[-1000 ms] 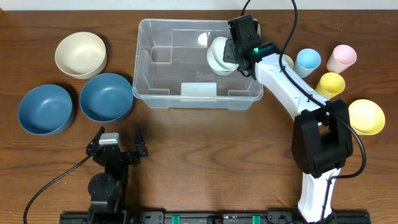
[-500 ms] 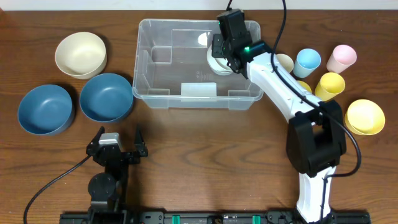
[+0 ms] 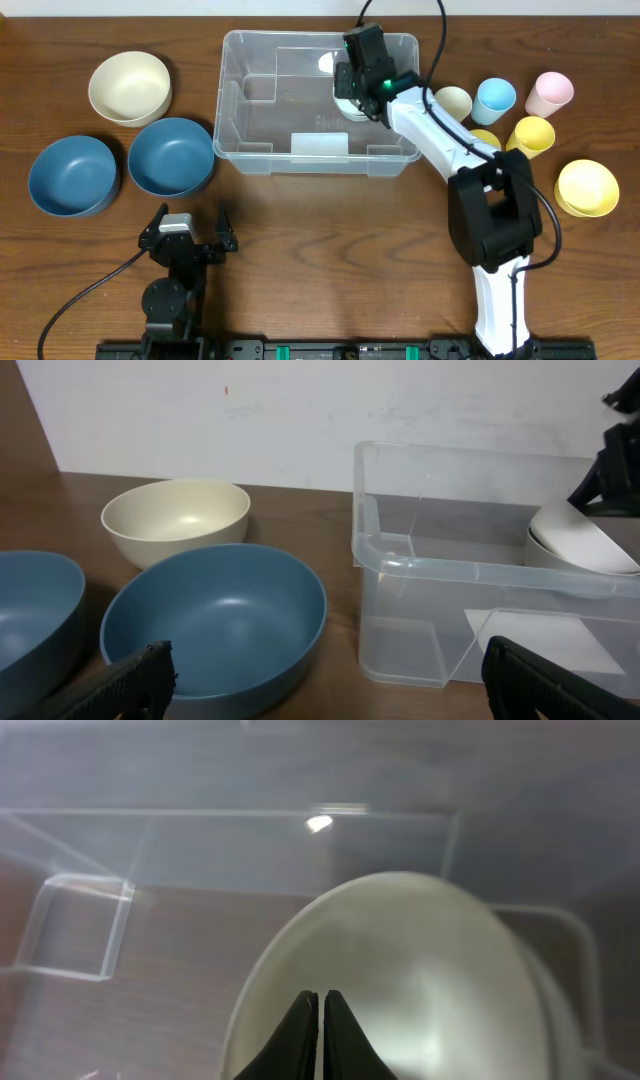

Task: Pack container
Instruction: 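Release the bowl and move the right gripper back to the right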

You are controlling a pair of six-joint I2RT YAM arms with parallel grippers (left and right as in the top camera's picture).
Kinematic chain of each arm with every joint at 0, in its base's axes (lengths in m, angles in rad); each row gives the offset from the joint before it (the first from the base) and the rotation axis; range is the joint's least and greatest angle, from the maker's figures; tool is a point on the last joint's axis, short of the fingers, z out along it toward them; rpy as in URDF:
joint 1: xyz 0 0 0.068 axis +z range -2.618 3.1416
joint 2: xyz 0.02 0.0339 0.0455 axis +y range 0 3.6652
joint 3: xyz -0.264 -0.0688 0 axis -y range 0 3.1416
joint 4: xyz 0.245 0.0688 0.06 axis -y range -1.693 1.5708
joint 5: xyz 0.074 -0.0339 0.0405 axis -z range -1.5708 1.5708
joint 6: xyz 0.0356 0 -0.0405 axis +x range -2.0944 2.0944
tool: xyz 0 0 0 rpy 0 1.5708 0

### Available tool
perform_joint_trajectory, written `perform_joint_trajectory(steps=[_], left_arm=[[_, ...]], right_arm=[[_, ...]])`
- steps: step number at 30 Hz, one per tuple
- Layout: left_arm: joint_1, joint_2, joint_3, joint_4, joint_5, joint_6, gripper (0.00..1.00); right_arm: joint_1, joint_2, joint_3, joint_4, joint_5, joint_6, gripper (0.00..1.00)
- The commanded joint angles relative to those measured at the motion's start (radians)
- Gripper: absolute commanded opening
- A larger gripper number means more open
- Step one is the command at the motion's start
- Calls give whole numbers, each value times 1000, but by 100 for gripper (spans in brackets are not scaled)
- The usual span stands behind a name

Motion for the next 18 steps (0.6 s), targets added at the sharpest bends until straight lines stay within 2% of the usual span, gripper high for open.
perform_joint_trajectory(steps=[1, 13, 18], left_arm=[[5, -6, -23, -34, -8, 13, 98], [5, -6, -23, -34, -8, 13, 98], [5, -6, -23, -34, -8, 13, 98]], right_arm=[[36, 11, 21, 13, -18, 11, 6], [98, 11, 107, -12, -14, 10, 6], [95, 9, 203, -154, 18, -25, 7]])
